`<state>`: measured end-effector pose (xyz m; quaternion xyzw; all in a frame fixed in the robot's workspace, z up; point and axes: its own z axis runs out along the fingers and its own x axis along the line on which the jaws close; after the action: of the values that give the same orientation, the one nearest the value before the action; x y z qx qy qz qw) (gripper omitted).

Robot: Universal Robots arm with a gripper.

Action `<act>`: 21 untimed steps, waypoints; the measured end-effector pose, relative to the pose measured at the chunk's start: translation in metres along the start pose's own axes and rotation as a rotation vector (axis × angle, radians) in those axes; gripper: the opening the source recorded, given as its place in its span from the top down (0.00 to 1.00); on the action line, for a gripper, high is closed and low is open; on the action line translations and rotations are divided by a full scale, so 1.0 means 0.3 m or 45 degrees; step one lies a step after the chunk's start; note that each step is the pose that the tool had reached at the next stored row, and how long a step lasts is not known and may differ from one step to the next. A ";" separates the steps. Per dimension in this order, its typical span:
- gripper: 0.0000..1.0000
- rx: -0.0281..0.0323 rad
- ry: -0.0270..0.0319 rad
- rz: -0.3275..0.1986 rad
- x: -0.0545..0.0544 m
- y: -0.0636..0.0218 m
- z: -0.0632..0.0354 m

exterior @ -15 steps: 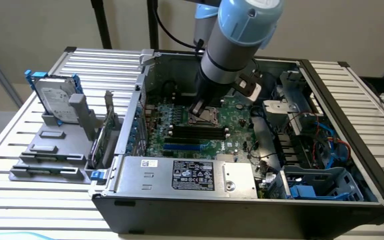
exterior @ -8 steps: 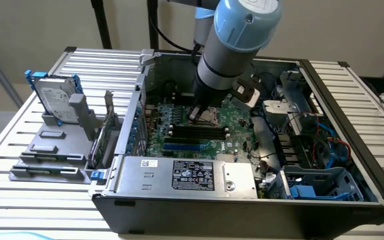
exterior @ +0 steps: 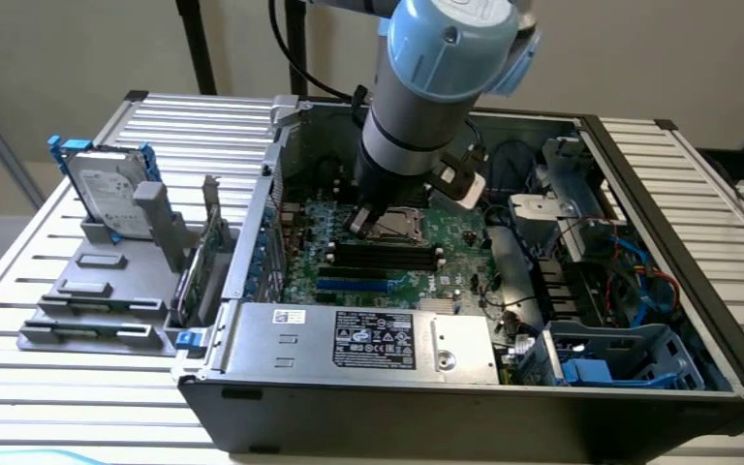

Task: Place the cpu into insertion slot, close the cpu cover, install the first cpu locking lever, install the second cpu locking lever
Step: 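Install the second cpu locking lever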

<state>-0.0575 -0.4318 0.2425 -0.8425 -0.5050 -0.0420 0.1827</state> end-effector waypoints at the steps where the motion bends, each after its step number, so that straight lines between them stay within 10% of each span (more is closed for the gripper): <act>1: 0.89 0.0000 0.0002 0.000 0.002 -0.003 0.002; 21: 0.89 -0.0002 0.0005 0.001 0.008 -0.005 0.008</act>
<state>-0.0579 -0.4283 0.2414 -0.8427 -0.5047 -0.0422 0.1827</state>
